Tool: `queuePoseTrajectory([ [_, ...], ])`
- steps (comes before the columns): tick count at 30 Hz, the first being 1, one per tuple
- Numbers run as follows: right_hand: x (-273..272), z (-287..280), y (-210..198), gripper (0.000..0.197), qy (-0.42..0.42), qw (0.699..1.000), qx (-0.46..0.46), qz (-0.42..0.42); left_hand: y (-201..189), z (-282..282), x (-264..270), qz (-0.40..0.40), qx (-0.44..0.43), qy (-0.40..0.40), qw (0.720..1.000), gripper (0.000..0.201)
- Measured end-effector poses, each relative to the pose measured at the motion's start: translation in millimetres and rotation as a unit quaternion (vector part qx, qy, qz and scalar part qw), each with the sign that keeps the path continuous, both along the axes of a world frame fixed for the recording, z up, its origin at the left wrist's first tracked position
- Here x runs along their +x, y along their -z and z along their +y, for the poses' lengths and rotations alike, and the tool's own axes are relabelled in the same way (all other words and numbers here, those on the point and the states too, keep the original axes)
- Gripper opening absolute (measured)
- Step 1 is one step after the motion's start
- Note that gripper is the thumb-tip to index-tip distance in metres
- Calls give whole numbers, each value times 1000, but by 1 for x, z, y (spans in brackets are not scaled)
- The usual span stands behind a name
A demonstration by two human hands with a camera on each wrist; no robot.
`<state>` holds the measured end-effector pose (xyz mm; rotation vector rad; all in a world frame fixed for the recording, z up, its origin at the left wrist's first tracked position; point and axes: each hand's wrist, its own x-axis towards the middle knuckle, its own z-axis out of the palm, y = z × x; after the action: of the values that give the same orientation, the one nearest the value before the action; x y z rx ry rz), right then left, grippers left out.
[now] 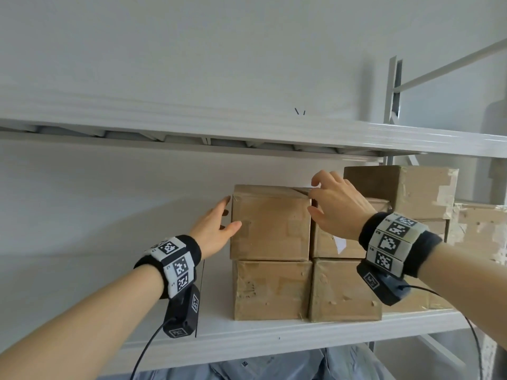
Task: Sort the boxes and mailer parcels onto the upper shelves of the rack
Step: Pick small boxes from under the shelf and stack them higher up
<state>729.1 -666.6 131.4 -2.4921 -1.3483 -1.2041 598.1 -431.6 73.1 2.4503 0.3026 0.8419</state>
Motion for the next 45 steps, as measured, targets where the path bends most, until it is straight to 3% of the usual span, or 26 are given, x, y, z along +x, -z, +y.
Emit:
queuePoseTrajectory([
  [4,-4,14,0,31,-56,993,52,87,-3,14,-2,6,-61,27,998,55],
  [9,-22,36,2,31,-111,975,93,171,-13,36,-10,-9,-207,52,977,37],
  [12,-36,48,6,33,-135,963,113,203,-17,48,-18,-16,-285,53,957,48],
  [15,-49,58,11,40,-153,954,116,232,-19,61,-23,-24,-308,25,951,61],
  [19,-51,65,8,56,-148,930,143,304,-27,67,-21,-25,-343,9,939,62],
  [22,-38,77,-4,68,-140,868,205,430,-32,64,-16,-16,-356,2,935,67],
  [25,-23,96,-16,67,-122,762,275,573,-34,59,-10,-8,-372,-10,928,72],
  [28,-5,109,-18,59,-86,721,262,636,-34,57,-2,-24,-400,-30,915,72],
  [31,7,115,-13,43,-69,642,256,719,-31,56,3,-45,-423,-39,904,62],
  [33,14,116,-8,46,-64,603,261,751,-29,57,5,-53,-428,-45,901,62],
  [37,19,116,0,78,-87,573,231,782,-25,52,1,-66,-443,-49,893,57],
  [40,14,114,0,75,-110,572,215,784,-21,43,-8,-80,-465,-44,880,52],
  [45,-11,100,-9,57,-135,608,185,760,-18,32,-35,-111,-477,-26,871,45],
])
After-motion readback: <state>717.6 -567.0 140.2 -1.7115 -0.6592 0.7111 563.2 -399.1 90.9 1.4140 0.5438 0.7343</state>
